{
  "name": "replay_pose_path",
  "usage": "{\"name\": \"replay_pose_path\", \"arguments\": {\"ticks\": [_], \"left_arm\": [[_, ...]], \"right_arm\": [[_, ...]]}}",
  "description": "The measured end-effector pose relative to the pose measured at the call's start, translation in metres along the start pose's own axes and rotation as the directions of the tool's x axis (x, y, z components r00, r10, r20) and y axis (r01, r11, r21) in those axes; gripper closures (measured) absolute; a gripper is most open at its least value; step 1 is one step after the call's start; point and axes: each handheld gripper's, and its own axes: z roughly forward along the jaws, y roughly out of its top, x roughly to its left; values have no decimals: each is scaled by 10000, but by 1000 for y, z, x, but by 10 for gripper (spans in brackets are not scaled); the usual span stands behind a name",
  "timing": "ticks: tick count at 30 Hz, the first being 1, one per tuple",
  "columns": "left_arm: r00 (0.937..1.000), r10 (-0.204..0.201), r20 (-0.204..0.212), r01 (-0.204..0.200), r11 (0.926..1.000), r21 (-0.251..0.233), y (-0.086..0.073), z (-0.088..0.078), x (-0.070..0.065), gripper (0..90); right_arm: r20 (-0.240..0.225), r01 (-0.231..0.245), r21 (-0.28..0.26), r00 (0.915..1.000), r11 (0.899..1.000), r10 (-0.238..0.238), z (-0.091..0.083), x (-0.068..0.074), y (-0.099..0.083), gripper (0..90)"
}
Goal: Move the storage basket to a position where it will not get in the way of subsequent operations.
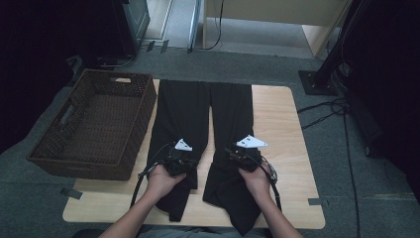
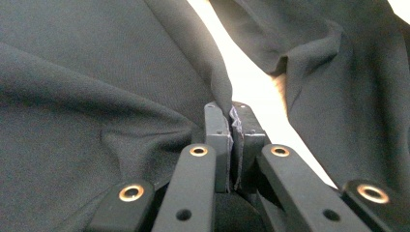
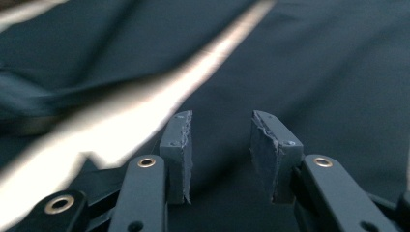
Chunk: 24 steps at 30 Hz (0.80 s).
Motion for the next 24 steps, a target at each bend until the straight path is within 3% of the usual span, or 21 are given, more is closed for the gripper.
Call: {"name": "replay_pose_path", "arguments": {"ticks": [2, 4, 7, 9, 16, 18, 22, 23, 24], "left_arm": [[10000, 6, -4, -6, 10000, 3, 0, 0, 0, 875], [10000, -1, 0, 1, 10000, 4, 0, 0, 0, 875], [10000, -22, -1, 22, 10000, 1, 0, 0, 0, 875], [10000, -45, -15, 45, 10000, -13, 0, 0, 1, 875], [9999, -152, 11, 152, 9998, -88, -1, -4, 3, 875], [9998, -193, 19, 194, 9997, -118, -1, -6, 3, 875], [9998, -203, 22, 203, 9997, -106, -1, -6, 3, 874], [9998, -209, 8, 209, 9997, -94, -1, -5, 3, 874], [9998, -197, 13, 197, 9998, -65, -1, -4, 3, 874]], "right_arm": [[202, -141, 112, 9997, 9998, 139, 3, -8, 0, 591], [576, -731, 444, 9958, 9963, 705, 10, -25, -5, 601], [781, -717, 671, 9947, 9952, 664, 12, -29, -9, 622], [1091, -446, 1010, 9935, 9939, 335, 15, -30, -13, 626], [1261, -770, 993, 9899, 9921, 642, 1, -49, -23, 743], [1437, -956, 1061, 9864, 9898, 798, -4, -57, -25, 789], [1930, -1377, 1193, 9747, 9833, 1131, -11, -67, -27, 772], [1932, -1485, 1117, 9731, 9826, 1251, -12, -68, -27, 752], [1478, -1564, 703, 9784, 9852, 1447, -15, -63, -23, 740]]}}
